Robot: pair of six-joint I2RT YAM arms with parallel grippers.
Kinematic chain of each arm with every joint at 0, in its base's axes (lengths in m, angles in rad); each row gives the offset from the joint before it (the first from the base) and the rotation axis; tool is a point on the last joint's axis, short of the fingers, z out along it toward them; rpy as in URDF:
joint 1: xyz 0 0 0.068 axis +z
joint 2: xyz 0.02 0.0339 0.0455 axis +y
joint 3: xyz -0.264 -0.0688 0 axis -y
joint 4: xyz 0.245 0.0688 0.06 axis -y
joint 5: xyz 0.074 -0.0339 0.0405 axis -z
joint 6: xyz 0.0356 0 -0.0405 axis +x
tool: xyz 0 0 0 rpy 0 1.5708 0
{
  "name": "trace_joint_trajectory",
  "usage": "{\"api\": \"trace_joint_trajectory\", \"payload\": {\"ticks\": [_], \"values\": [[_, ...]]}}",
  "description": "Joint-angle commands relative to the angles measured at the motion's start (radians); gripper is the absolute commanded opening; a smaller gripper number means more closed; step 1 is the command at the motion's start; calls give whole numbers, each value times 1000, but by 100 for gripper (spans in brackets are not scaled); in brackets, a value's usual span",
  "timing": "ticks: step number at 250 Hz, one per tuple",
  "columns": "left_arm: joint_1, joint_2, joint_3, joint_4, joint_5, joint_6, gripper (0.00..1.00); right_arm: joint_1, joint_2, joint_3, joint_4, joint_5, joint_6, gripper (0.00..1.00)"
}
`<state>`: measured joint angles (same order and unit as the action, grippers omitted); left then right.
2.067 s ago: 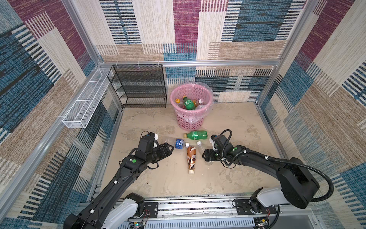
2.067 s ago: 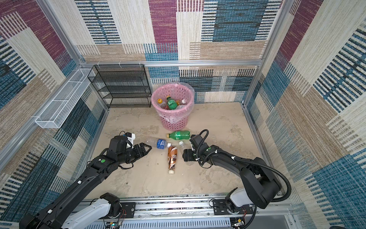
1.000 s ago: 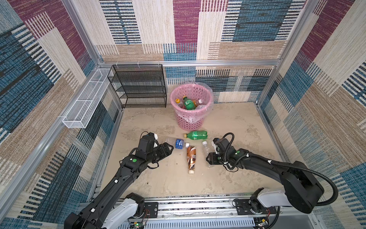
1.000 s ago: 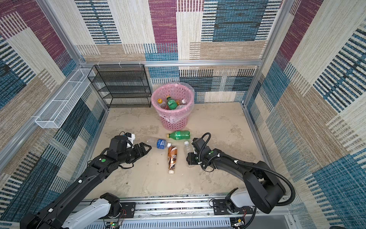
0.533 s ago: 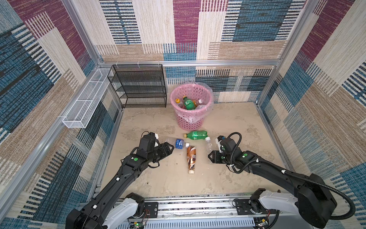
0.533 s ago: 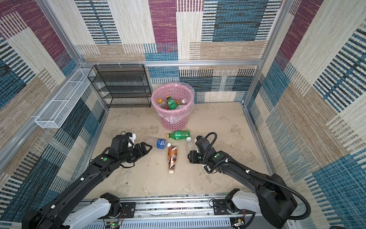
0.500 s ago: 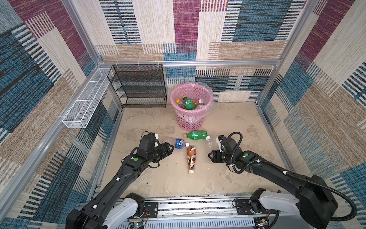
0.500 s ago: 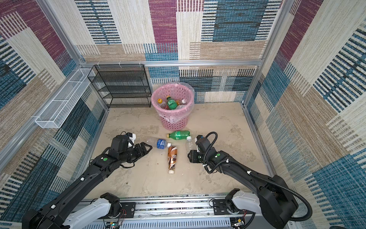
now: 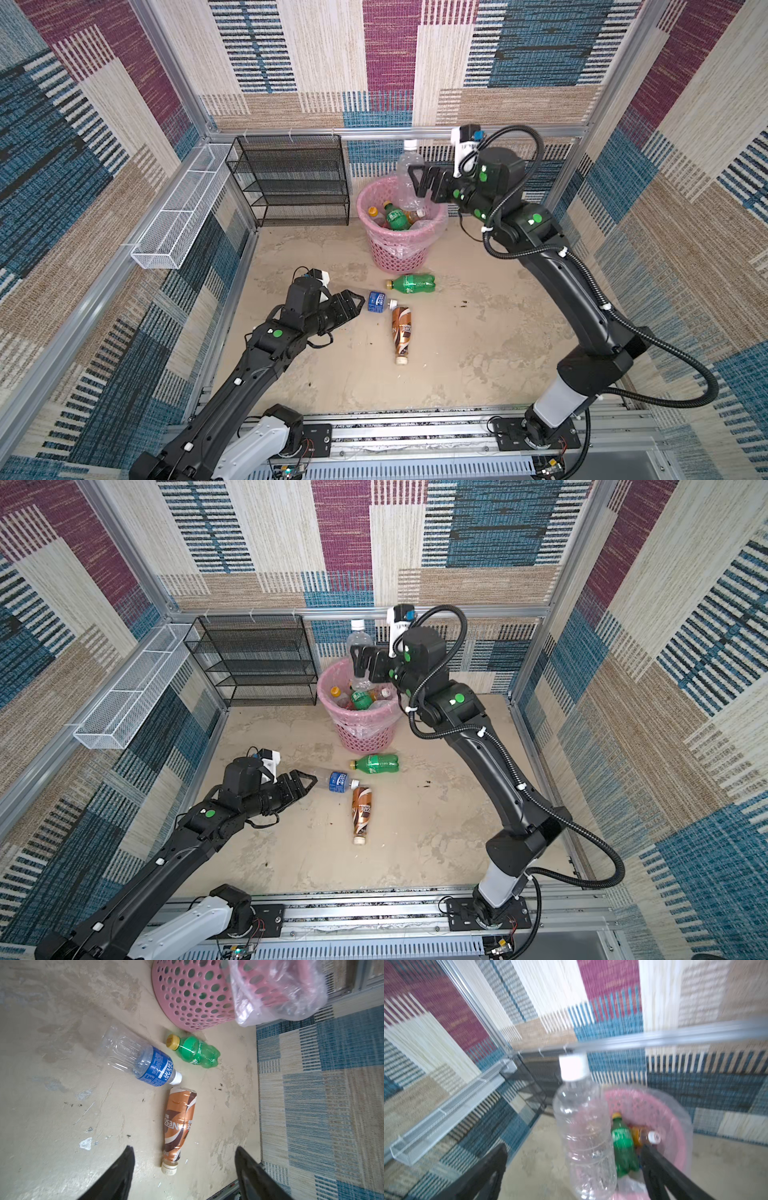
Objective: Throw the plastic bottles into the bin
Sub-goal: 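Lift the clear water bottle with the right gripper and drop it into the bin, then return the right gripper while the left gripper moves over the brown Nescafe bottle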
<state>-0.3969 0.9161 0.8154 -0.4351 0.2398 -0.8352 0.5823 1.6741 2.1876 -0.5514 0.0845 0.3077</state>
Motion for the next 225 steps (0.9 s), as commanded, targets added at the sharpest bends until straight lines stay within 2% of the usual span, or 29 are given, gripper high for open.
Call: {"api": "trace_joint_trajectory", "payload": {"ticks": [1,28,69,132,173,225], "values": [[1,-47,13,-69,-45,18,78,2,-77,-30,19,93,-37,99],[2,-67,10,-87,-56,19,78,2,-202,-232,59,124,-12,99],[1,-71,-26,-78,-55,13,78,2,-382,-664,111,106,68,99],[3,-54,-77,-47,-43,-5,78,2,-545,-1172,177,-42,225,96],[3,-41,-84,-33,-33,-5,78,2,-597,-1366,233,-121,302,93],[2,-4,-88,-4,12,-8,77,2,-612,-1468,284,-180,343,92]]}}
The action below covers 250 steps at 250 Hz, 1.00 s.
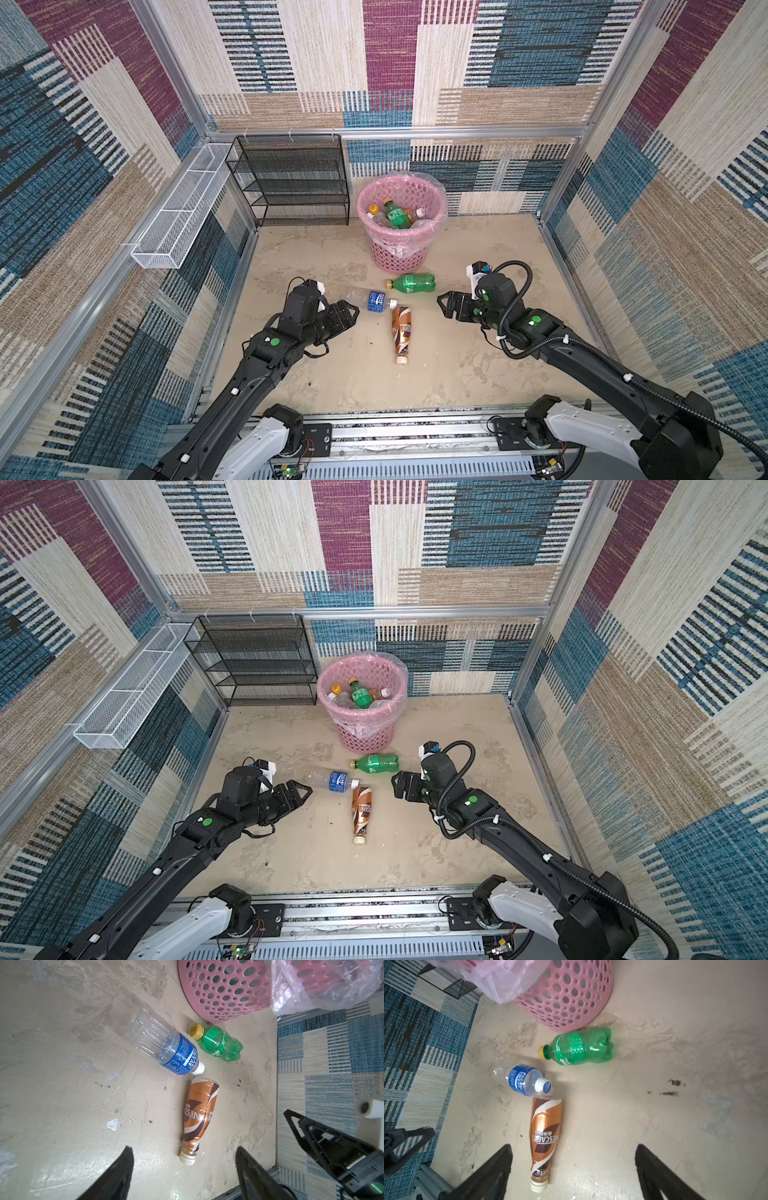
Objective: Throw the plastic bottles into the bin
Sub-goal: 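Return the right gripper while the left gripper moves over the brown Nescafe bottle, then lower the left gripper onto the brown Nescafe bottle and grasp it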
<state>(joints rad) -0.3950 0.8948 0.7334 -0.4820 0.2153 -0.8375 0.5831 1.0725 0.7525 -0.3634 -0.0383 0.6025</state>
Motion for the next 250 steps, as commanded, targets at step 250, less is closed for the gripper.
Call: {"api": "trace_joint_trajectory", "payload": {"ticks": [250], "values": [[-286,300,160,8,-143,11,83,-34,-23,-233,239,-128,87,90]]}}
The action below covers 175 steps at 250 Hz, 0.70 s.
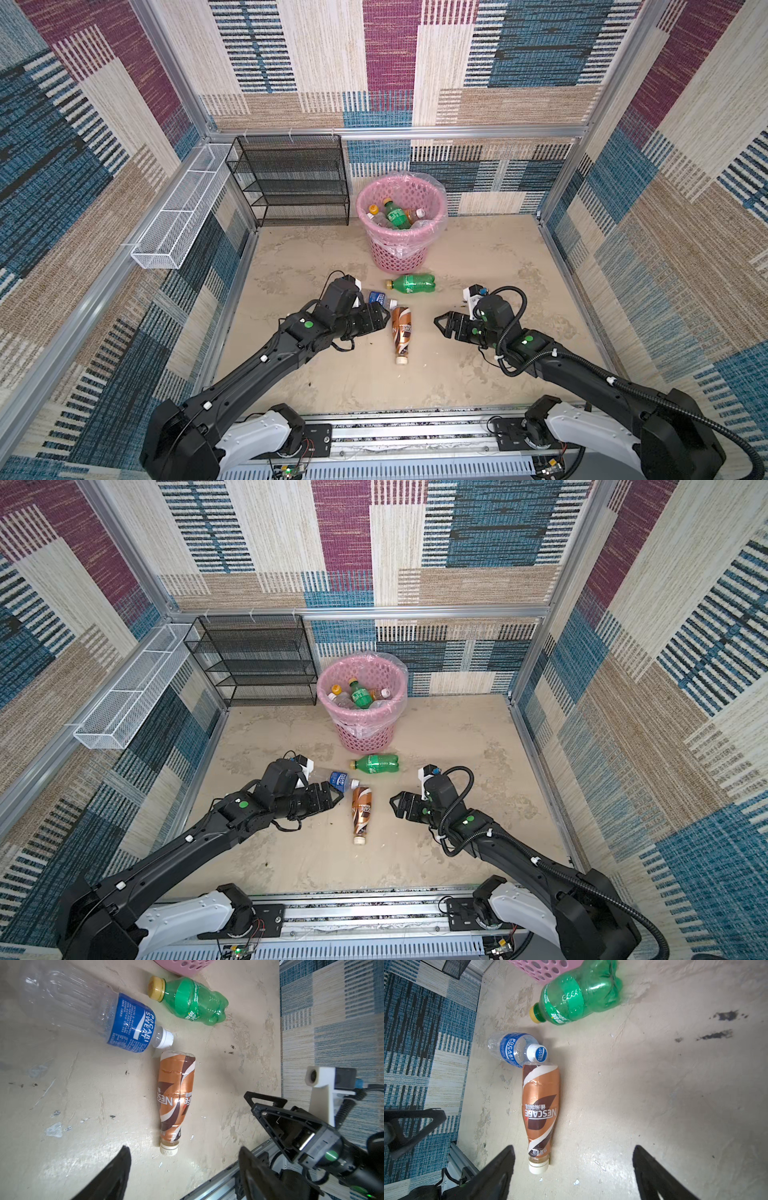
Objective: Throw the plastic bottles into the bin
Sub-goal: 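Lower the left gripper onto the brown Nescafe bottle and grasp it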
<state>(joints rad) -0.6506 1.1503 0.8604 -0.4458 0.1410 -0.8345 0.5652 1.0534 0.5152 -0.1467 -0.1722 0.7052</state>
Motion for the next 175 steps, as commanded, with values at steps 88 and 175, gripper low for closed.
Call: {"api": "trace_joint_trajectory", "payload": {"ticks": [88,175], "values": [[-123,232,118,-52,-105,11,84,-66,-44,-38,36,-27,-15,89],[-161,422,168,9,-33,14,75,-89,-68,-59,36,-36,-20,89]]}}
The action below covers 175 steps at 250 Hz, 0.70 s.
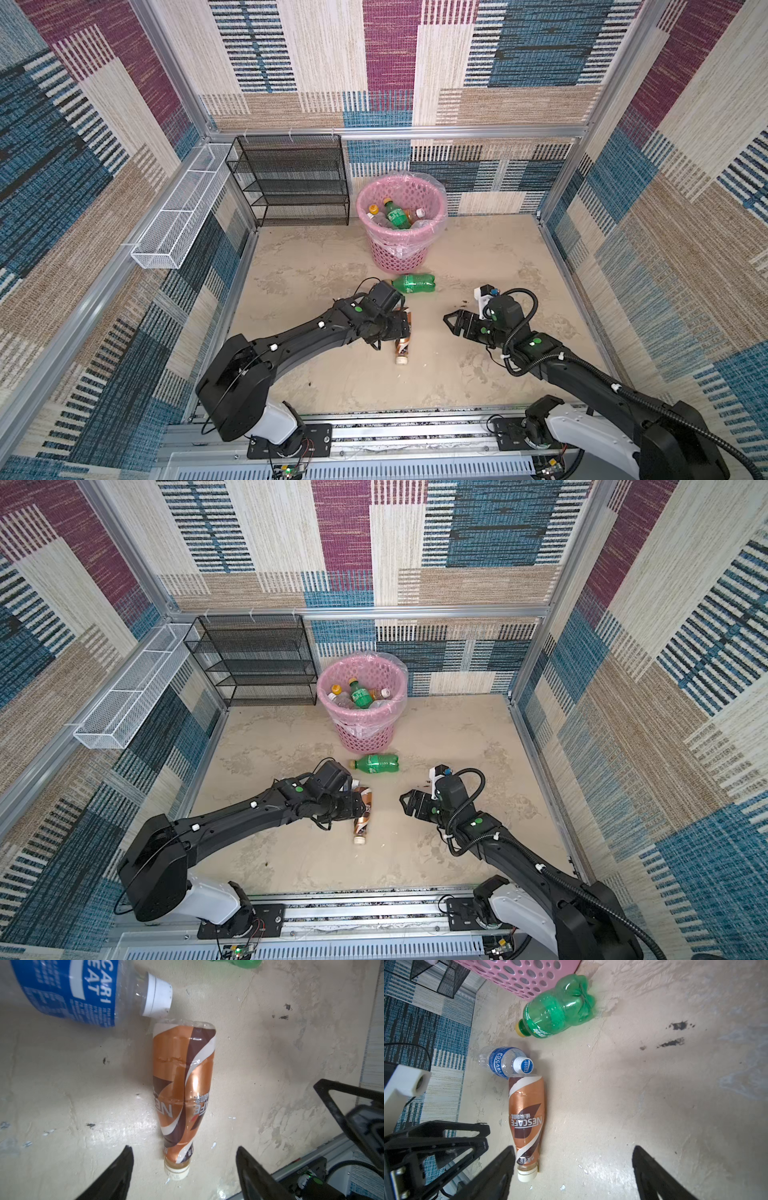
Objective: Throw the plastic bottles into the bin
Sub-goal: 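Lower the left gripper onto the brown Nescafe bottle and grasp it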
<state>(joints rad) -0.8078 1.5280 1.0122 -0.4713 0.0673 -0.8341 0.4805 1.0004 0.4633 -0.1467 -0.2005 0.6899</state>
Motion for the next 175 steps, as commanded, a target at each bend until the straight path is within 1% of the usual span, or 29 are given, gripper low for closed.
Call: {"api": "trace_joint_trajectory", "payload": {"ticks": [1,71,117,175], "values": [[-4,47,17,35,42,13,75,-5,-16,-6,37,-8,-5,89],[-5,134,42,59,48,31,75,-17,-43,-19,32,-12,-8,88],[-5,168,63,57,31,44,73,-21,-42,-24,40,-21,-9,88],[-4,214,98,32,-2,53,74,-25,-39,-32,52,-28,-11,88]]}}
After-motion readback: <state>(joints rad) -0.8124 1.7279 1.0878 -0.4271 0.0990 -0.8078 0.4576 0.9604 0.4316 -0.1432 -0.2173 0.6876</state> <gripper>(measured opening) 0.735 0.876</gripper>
